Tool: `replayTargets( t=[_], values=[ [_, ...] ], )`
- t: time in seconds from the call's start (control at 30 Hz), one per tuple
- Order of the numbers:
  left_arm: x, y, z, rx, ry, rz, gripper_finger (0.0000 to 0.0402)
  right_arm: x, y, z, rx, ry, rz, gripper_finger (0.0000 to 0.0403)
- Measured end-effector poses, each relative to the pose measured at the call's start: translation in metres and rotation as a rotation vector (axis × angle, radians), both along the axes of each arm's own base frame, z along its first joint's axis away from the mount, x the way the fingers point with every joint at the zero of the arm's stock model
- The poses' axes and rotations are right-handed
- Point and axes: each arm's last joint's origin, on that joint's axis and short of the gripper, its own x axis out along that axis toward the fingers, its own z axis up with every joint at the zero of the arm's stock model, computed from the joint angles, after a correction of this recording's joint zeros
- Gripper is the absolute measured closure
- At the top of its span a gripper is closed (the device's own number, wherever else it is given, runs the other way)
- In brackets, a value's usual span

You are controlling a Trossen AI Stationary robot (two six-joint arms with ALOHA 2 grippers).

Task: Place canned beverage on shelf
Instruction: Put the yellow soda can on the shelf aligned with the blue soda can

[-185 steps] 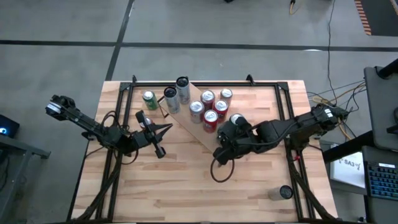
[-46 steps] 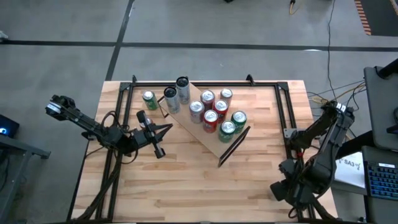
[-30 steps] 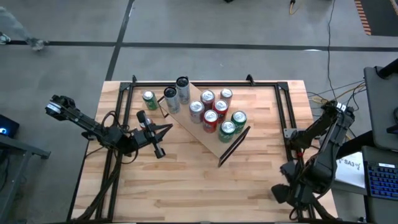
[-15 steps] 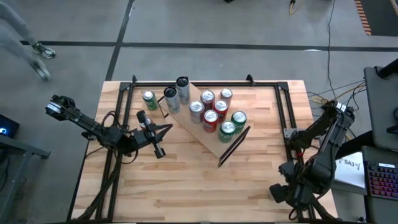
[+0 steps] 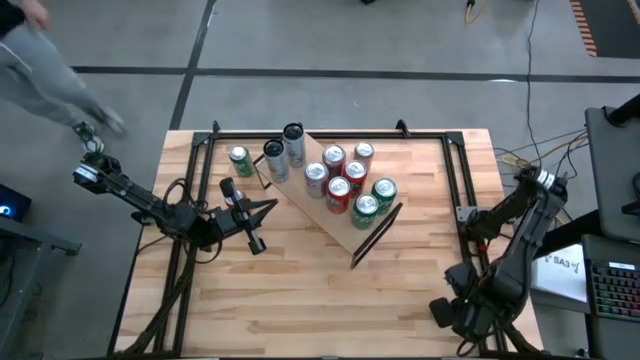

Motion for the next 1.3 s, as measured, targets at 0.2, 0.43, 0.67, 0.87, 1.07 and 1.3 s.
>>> replayTargets(
  t=[0.2,0.43,0.67,0.87,1.07,1.3],
  values=[
    [0.000,0.000,0.000,0.000,0.000,0.000,0.0401,0.006,0.009,-0.017,-0.067,0.045,0.010,0.0047],
    [0.000,0.000,0.000,0.000,0.000,0.000,0.0401,0.009,0.009,-0.022,-0.092,0.061,0.005,0.0114],
    [0.000,0.000,0.000,-0.007,-0.003,-0.003,0.0401,0.013,0.005,-0.022,-0.102,0.070,-0.021,0.0160],
    [0.000,0.000,0.000,-0.016,-0.007,-0.005,0.0401,0.014,0.003,-0.014,-0.106,0.029,-0.010,0.0160],
    [0.000,0.000,0.000,-0.016,-0.007,-0.005,0.0401,0.023,0.003,0.013,-0.162,-0.254,0.026,0.0160],
    [0.003,-0.005,-0.004,0.011,0.011,-0.145,0.0401,0.050,0.002,0.046,-0.271,-0.663,0.131,0.0160]
  ],
)
